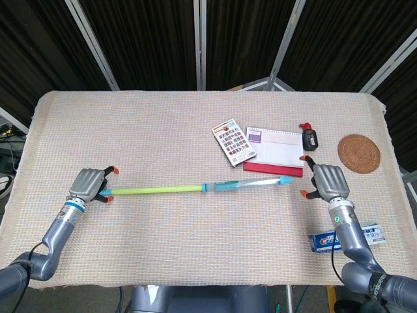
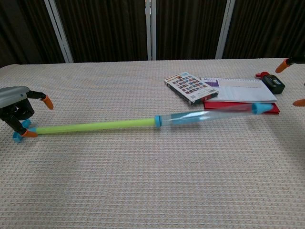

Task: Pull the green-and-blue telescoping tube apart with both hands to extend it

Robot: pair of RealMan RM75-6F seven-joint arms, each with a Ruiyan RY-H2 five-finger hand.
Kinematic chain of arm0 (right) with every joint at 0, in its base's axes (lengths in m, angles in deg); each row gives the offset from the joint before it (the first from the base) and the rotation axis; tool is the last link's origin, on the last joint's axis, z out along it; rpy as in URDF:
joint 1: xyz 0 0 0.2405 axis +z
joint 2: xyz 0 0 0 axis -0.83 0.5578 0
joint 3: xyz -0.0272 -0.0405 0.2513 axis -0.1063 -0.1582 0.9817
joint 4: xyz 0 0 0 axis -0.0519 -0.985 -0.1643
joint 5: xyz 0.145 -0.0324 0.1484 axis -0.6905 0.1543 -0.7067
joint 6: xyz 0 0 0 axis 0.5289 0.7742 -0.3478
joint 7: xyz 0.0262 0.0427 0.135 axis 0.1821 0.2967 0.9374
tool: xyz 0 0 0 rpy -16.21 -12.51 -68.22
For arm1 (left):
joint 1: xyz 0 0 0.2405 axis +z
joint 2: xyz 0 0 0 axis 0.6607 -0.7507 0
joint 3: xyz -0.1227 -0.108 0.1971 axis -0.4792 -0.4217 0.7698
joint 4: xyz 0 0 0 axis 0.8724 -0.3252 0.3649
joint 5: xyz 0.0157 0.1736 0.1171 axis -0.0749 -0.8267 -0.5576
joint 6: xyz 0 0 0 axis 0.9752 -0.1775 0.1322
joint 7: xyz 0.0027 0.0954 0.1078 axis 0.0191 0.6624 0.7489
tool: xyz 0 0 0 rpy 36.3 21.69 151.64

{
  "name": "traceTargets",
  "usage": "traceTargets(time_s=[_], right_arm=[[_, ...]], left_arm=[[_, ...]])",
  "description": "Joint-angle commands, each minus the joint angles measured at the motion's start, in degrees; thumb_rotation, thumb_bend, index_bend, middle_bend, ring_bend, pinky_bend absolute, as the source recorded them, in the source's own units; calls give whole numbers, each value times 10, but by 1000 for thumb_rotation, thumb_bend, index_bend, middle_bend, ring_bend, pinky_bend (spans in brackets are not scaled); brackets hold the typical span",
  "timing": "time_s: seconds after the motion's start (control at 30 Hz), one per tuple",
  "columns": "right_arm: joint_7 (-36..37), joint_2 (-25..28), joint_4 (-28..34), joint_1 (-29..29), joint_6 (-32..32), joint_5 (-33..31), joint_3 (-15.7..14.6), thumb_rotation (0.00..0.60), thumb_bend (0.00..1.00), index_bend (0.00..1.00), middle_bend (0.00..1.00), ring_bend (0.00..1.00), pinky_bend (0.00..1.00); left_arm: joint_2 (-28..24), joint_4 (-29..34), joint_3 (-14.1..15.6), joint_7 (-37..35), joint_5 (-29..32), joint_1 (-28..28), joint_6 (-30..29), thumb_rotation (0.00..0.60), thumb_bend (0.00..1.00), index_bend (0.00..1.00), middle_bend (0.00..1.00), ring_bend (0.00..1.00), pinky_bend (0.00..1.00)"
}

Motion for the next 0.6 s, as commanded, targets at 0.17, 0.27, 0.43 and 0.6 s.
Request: traceTargets(time_s=[0.17, 0.27, 0.43, 0.6], right_arm=[[20, 13, 18, -12, 1, 15, -3, 600, 0, 0, 994, 1000, 1000], [48, 28, 35, -33, 28, 48, -4, 600, 0, 0, 936, 982, 984], [107, 53, 38, -88, 114, 166, -27, 600, 0, 0, 489, 589, 555], [170, 62, 4, -146, 221, 284, -58, 600, 0, 0, 65, 90, 74]], left_arm=[[-17, 21, -2, -7, -5, 10, -22, 600, 0, 0, 859, 831, 1000], [-42, 57, -9, -9, -11, 25, -63, 600, 0, 0, 802, 785, 965], [-96, 137, -12, -13, -30, 70, -158, 600, 0, 0, 429, 437, 573], [-158, 234, 9, 32, -36, 128, -230, 600, 0, 0, 1, 8, 29]])
